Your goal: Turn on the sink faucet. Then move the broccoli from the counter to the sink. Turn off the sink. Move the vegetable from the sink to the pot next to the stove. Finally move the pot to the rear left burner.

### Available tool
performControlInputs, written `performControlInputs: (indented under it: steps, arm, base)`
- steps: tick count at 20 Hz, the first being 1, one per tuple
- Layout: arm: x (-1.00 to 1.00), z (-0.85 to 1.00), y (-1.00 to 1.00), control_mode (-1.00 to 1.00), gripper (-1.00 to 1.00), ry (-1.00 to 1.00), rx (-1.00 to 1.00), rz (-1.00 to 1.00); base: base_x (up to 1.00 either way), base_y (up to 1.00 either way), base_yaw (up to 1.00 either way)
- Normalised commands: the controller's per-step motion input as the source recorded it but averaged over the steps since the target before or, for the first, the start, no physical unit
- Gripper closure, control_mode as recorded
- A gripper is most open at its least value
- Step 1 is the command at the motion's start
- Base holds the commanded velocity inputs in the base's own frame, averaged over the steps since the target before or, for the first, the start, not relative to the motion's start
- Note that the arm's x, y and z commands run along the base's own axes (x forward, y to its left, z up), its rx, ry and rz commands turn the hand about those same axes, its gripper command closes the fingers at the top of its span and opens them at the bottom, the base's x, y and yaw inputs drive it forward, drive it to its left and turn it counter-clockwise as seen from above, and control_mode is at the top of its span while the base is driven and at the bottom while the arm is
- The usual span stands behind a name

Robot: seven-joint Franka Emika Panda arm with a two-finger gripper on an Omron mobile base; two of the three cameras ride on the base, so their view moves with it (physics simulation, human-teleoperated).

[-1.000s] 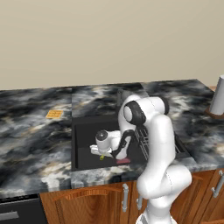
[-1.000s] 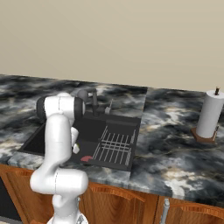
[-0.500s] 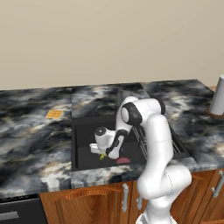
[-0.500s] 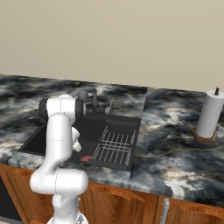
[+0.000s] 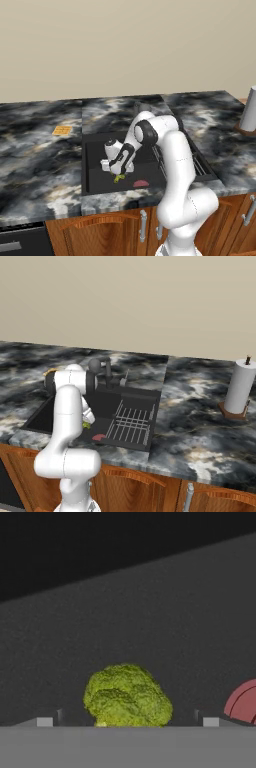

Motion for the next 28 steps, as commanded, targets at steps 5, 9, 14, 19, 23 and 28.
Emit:
performControlInputs:
  steps: [5,9,14,19,23,28]
  arm:
    - [0.16,-0.26,0.09,-1.00,-1.00,0.05,-0.05,-0.02]
    - [0.00,-0.39,0.00,-1.00,-1.00,0.00,-0.03,0.00]
    - [-0.01,-0.25,-0.06,-1.00,-1.00,0.00,0.00,-0.01]
    - [-0.09,-0.14,-0.28,-1.00,-1.00,0.00,0.00,-0.01]
    - [-0.13,-0.06,-0.16,-1.00,-1.00,0.00,0.00,0.00]
    - [-0.18,0.00,0.00,-1.00,-1.00,-0.01,0.00,0.00]
  base:
    - [0.00,0.00,0.00]
    - [0.00,0.00,0.00]
    - [0.00,0.00,0.00]
    - [0.00,0.00,0.00]
    - [0.00,0.00,0.00]
    - [0.00,0.00,0.00]
